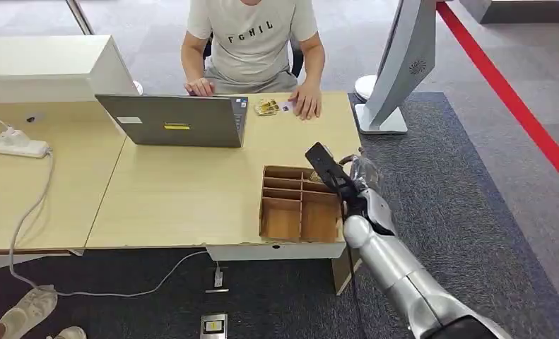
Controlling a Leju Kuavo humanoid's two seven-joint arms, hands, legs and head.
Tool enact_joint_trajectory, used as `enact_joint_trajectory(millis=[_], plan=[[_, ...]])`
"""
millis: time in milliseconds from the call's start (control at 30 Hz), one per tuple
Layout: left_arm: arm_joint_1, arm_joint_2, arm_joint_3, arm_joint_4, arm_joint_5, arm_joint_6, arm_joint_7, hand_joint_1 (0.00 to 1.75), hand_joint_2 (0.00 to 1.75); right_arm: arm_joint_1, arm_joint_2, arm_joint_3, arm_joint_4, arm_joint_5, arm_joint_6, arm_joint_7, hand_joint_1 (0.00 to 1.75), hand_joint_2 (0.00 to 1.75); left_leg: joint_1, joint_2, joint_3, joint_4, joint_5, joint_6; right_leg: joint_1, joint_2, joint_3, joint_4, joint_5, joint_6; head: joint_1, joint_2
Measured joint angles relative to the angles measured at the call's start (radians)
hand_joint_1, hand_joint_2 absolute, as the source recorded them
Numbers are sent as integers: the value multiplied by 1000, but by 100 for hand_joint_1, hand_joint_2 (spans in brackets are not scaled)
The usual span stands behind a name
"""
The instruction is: Pass the card to the sensor for recognition and then transmit it.
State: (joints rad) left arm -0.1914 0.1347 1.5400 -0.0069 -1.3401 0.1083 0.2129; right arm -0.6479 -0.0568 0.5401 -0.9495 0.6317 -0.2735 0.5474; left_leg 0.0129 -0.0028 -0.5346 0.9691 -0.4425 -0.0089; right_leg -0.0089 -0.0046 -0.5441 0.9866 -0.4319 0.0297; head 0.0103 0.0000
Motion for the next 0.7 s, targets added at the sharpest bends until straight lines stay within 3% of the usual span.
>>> enact_joint_trajectory(millis=[67, 200, 267, 300, 333, 400, 700], plan=[[0, -1, 0, 0, 1, 3, 3, 7, 175, 1, 0, 0, 6, 0, 0, -15, 166, 175, 0, 0, 0, 0, 0, 0, 0, 0, 0, 0, 0, 0, 0, 0], [-1, -5, 0, 0, 2, 9, 6, 7, 175, 9, 23, 0, 26, -5, -3, -61, 141, 175, 0, 0, 0, 0, 0, 0, 0, 0, 0, 0, 0, 0, 0, 0], [-1, -6, 0, 0, 1, 10, 8, 7, 175, 11, 37, 0, 34, -13, 0, -84, 80, 175, 0, 0, 0, 0, 0, 0, 0, 0, 0, 0, 0, 0, 0, 0], [-1, -7, 0, 0, 1, 12, 8, 7, 175, 11, 43, 0, 38, -18, 3, -94, 30, 175, 0, 0, 0, 0, 0, 0, 0, 0, 0, 0, 0, 0, 0, 0], [-1, -8, 0, 0, 0, 12, 8, 7, 175, 11, 48, 0, 41, -23, 8, -102, 7, 175, 0, 0, 0, 0, 0, 0, 0, 0, 0, 0, 0, 0, 0, 0], [-1, -9, 0, 0, -3, 15, 8, 7, 175, 11, 59, 0, 48, -32, 12, -115, 0, 175, 0, 0, 0, 0, 0, 0, 0, 0, 0, 0, 0, 0, 0, 0], [-2, -16, 0, 0, -12, 34, 12, 7, 175, 9, 79, 1, 67, -27, -6, -130, 0, 175, 0, 0, 0, 0, 0, 0, 0, 0, 0, 0, 0, 0, 0, 0]])
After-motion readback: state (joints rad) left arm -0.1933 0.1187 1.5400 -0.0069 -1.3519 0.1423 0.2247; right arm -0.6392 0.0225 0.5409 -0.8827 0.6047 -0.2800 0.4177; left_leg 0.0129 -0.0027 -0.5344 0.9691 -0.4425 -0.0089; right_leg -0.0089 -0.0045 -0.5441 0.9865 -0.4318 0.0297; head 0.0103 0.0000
